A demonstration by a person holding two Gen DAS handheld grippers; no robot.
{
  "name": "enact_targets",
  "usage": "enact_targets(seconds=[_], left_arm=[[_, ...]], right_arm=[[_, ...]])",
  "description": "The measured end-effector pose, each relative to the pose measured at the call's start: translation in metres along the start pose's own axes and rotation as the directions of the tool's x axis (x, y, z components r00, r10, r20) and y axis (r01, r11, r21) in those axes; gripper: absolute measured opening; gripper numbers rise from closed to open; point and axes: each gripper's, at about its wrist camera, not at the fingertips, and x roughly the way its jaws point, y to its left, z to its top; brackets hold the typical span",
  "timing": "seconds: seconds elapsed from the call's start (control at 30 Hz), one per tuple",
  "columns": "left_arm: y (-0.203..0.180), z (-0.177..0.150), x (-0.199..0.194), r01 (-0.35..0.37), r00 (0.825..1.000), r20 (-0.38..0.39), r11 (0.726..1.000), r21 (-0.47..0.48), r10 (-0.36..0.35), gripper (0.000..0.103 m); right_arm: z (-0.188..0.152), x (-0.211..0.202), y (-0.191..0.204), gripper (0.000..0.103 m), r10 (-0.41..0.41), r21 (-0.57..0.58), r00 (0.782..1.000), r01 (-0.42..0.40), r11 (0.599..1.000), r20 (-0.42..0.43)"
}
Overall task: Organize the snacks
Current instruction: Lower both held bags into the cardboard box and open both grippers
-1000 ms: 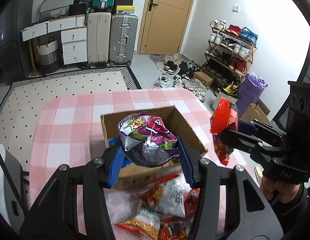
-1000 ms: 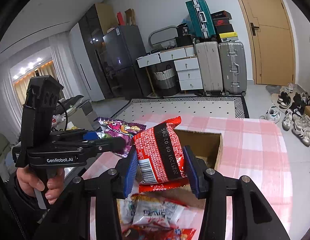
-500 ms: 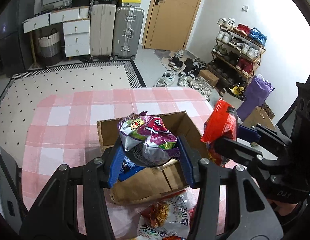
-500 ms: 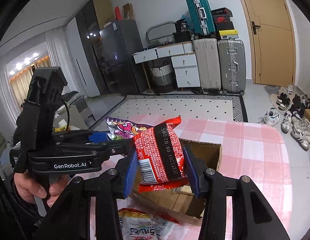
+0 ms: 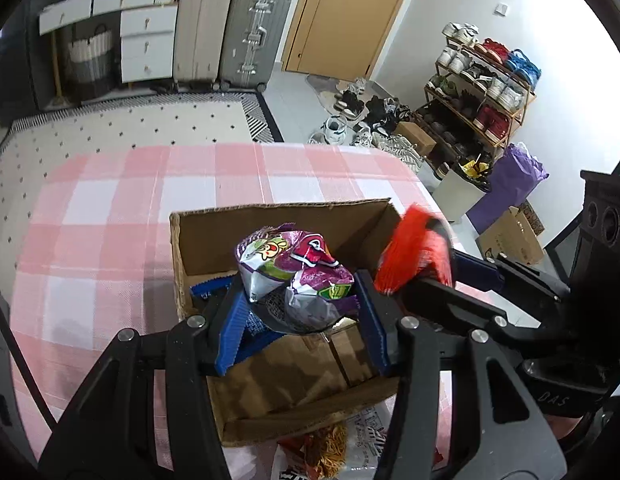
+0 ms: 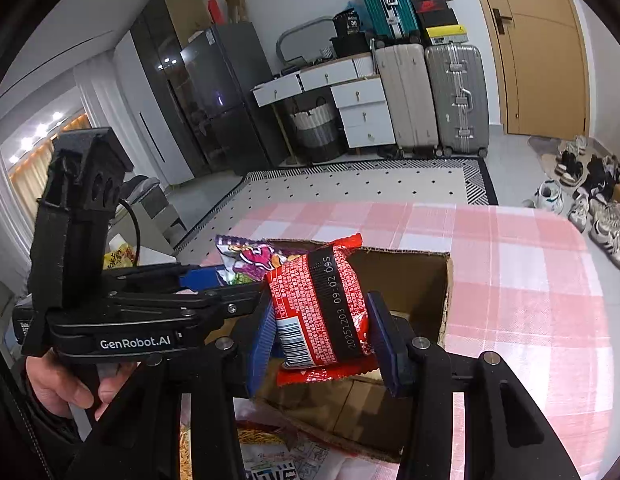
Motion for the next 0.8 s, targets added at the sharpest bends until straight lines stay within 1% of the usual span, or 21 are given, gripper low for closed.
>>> enact_targets(seconds=[0.03,0.07,0.1,0.13,0.17,0.2,0.23,0.33,0.43,0.53,0.6,0.63,0.73,0.8], left_arm=[[0.002,0.0,0.004,0.015,1.0,-0.011,1.0,-0.01,-0.015,0.049],[0.004,0.001,0.008,0.023,0.999,-0.025,0.999,-0.024,-0.024,0.05],[0.007,0.001,0.011,0.009,0.999,-0.034,0.999,-0.038,-0.011,0.055],[0.01,0.001,0.013,-0.029,0.999,-0.042,0.998,-0.061,0.026,0.068],[0.012,0.001,0.014,-0.044,0.998,-0.046,0.996,-0.073,0.041,0.076],[0.014,0.001,0.013,-0.04,0.998,-0.043,0.996,-0.083,0.036,0.081],[0.014,0.001,0.009,-0.036,0.999,-0.03,0.996,-0.08,0.034,0.081],[0.008,-0.001,-0.002,-0.06,0.998,-0.006,0.997,-0.048,0.06,0.082],[0.003,-0.006,-0.013,-0.05,0.999,0.002,0.998,-0.044,0.05,0.082],[-0.005,-0.014,-0.03,-0.079,0.997,0.014,0.996,-0.032,0.079,0.082],[-0.011,-0.021,-0.045,-0.129,0.991,0.027,0.992,-0.018,0.129,0.082],[-0.015,-0.024,-0.053,-0.136,0.99,0.04,0.991,-0.008,0.136,0.082],[-0.022,-0.032,-0.073,-0.155,0.985,0.073,0.988,0.004,0.154,0.082],[-0.025,-0.037,-0.084,-0.158,0.984,0.085,0.987,0.003,0.157,0.082]], right_arm=[[0.0,0.003,-0.002,0.046,0.001,0.003,1.0,-0.001,1.0,-0.004],[0.0,0.006,-0.003,0.051,-0.001,0.005,1.0,0.001,1.0,-0.009],[0.0,0.009,-0.004,0.054,-0.007,0.001,1.0,0.007,1.0,-0.016],[0.0,0.01,-0.005,0.061,-0.013,-0.004,1.0,0.013,1.0,-0.016],[-0.001,0.01,-0.006,0.065,-0.021,-0.009,1.0,0.021,1.0,-0.01],[-0.002,0.008,-0.006,0.066,-0.032,-0.014,1.0,0.032,0.999,0.001],[-0.002,0.005,-0.006,0.069,-0.036,-0.014,0.999,0.036,0.999,0.011],[-0.003,-0.01,-0.008,0.069,-0.038,-0.009,0.998,0.039,0.999,0.043],[-0.004,-0.029,-0.008,0.075,-0.051,0.0,0.996,0.051,0.999,0.079],[-0.008,-0.047,-0.003,0.075,-0.051,0.0,0.993,0.052,0.999,0.104],[-0.011,-0.06,0.001,0.075,-0.053,-0.002,0.992,0.054,0.999,0.116],[-0.012,-0.066,0.003,0.076,-0.055,-0.005,0.991,0.056,0.998,0.123],[-0.016,-0.084,0.013,0.083,-0.054,-0.02,0.989,0.058,0.998,0.14],[-0.02,-0.096,0.02,0.084,-0.052,-0.029,0.987,0.057,0.998,0.153]])
